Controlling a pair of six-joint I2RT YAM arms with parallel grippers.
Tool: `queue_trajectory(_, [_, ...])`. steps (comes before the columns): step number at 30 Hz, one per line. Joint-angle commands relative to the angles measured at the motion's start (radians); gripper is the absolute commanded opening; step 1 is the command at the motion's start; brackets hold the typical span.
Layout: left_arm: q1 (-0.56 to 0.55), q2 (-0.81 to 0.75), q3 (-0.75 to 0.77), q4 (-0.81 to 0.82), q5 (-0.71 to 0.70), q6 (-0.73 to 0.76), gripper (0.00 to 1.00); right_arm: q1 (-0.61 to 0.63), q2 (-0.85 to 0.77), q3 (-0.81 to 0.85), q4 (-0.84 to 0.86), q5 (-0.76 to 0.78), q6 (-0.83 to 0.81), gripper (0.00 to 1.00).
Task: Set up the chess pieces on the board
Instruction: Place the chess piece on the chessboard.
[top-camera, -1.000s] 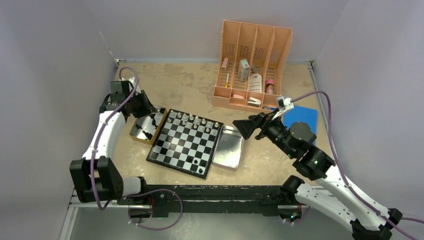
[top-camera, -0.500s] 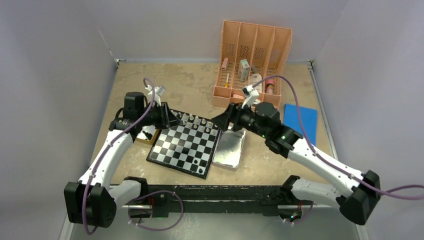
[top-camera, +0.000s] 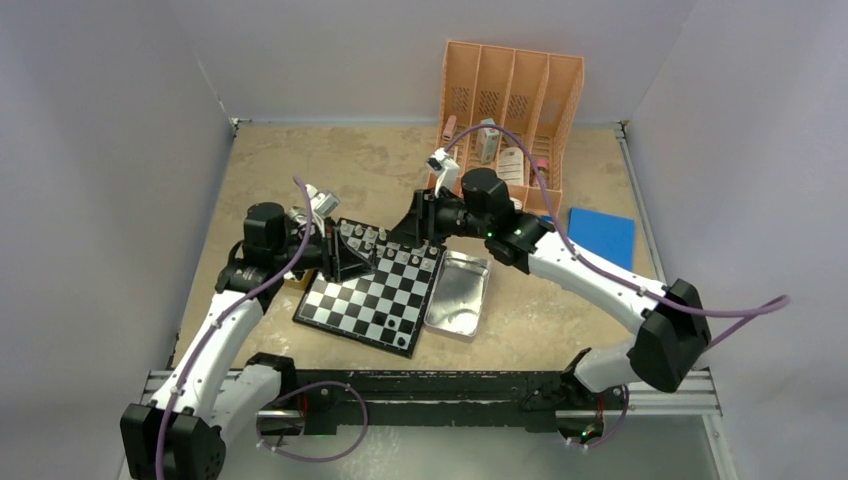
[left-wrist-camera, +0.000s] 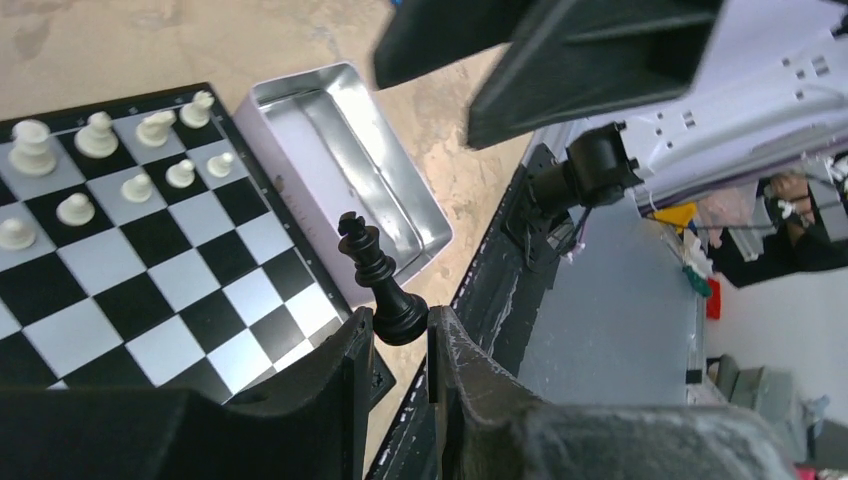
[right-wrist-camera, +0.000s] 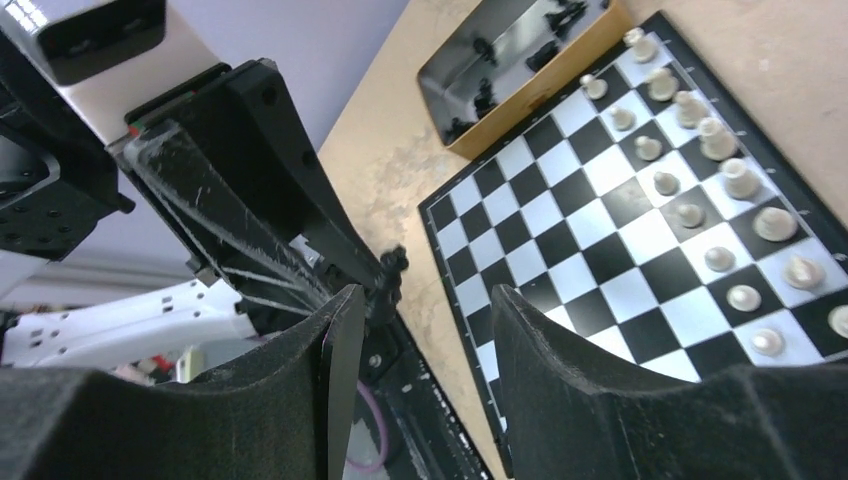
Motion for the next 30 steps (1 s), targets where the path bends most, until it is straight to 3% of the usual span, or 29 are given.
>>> queue_trajectory(1, [-0.044,-0.050,-0.022,0.091,0.073,0.053,0.06,0.002,0.049,0.084,-0.005,-0.187,-0.030,0.53])
queue_trajectory(16, [-0.085,-0.073,-0.030,0.079,0.065,0.056,0.05,0.012,0.093,0.001,0.086,-0.322,0.021,0.56])
queue_trajectory(22, [-0.086,-0.080,-0.034,0.080,0.069,0.058,0.04,0.028,0.099,-0.005,0.120,-0.329,0.027,0.44])
queue_trajectory(30, [-0.088,-0.051,-0.031,0.093,0.087,0.066,0.04,0.028,0.096,-0.021,0.136,-0.329,0.012,0.42])
